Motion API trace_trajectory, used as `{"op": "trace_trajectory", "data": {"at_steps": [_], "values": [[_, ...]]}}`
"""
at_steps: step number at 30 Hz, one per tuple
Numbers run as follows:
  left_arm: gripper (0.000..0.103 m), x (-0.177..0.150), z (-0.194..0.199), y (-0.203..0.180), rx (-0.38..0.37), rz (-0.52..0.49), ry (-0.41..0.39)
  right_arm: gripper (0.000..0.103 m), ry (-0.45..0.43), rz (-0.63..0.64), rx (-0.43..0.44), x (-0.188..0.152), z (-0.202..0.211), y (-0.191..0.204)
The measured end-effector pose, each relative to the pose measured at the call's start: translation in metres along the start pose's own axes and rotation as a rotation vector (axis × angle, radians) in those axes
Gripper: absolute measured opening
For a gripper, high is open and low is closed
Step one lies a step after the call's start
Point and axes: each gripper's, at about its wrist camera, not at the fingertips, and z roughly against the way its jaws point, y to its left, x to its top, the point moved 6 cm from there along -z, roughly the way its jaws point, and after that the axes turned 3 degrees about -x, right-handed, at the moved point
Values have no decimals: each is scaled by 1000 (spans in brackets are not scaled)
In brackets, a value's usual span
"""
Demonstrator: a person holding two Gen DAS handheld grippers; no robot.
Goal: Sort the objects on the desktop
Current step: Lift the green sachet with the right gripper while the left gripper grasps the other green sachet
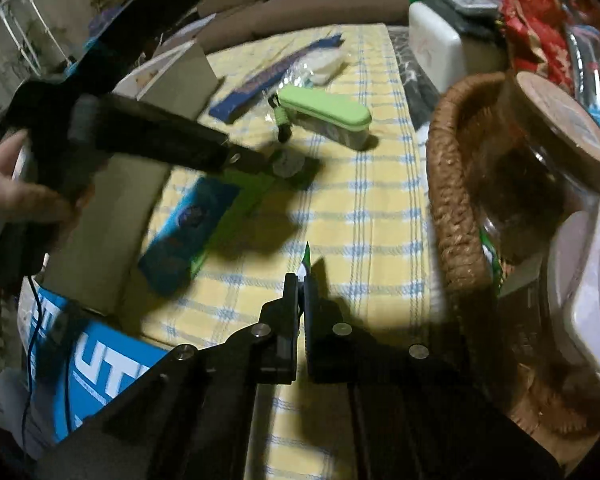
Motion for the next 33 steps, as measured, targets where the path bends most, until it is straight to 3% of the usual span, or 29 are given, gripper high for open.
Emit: {"op": "trace_trajectory", "data": {"at_steps": [2, 6, 9, 12, 16, 17, 19, 21, 23, 30, 33], "values": [[51, 3, -8, -5, -34, 33, -5, 3, 11, 6, -5, -1, -7, -1], [52, 7, -25, -13, 11, 17, 9, 3, 50, 13, -18, -5, -19, -4], [59, 10, -30, -16, 2, 24, -15, 6, 59, 8, -16, -9, -21, -6], [59, 14, -31, -18, 10, 34, -34, 10, 49, -3, -6, -8, -21, -6], [57, 15, -31, -20, 19, 43, -43, 42, 49, 4, -1, -7, -23, -2], [55, 15, -30, -20, 27, 49, -50, 42, 48, 11, -11, -7, -25, 0], [36, 14, -27, -18, 47, 63, -67, 40, 60, 26, -43, -7, -31, 2], [26, 12, -22, -16, 43, 84, -79, 25, 67, 48, -80, -11, -35, 3], [18, 10, -18, -15, 38, 88, -83, 21, 64, 87, -104, -13, -34, 5], [8, 2, 18, -6, -68, 145, -142, 18, 13, 47, -43, -9, -13, 0], [8, -4, 36, -3, -109, 169, -156, 18, -30, 32, -15, 3, 3, 1]]}}
